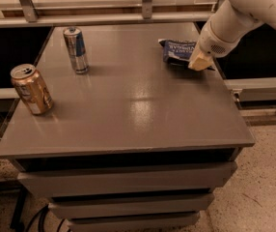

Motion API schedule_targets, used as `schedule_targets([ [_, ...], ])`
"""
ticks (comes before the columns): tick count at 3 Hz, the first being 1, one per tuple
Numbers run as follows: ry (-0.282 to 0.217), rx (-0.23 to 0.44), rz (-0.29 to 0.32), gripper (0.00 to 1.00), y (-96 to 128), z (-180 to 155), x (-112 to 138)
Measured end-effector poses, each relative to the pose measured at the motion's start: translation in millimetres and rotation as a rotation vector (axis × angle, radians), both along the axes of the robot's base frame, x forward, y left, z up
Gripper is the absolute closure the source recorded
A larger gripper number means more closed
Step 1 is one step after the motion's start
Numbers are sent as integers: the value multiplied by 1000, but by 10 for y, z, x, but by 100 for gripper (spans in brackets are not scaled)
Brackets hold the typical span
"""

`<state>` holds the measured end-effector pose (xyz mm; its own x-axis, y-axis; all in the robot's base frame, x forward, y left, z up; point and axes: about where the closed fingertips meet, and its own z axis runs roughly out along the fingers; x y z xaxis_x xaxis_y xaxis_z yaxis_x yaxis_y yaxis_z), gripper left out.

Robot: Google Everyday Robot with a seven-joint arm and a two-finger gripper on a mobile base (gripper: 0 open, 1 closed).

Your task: Move blue chip bag near redbull can

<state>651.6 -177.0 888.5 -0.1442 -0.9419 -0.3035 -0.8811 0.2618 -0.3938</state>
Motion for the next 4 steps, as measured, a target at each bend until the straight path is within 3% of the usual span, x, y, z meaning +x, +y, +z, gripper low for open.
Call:
schedule_targets([
  [3,-169,-18,35,100,110,593,306],
  [4,-212,-16,74,100,240,772,411],
])
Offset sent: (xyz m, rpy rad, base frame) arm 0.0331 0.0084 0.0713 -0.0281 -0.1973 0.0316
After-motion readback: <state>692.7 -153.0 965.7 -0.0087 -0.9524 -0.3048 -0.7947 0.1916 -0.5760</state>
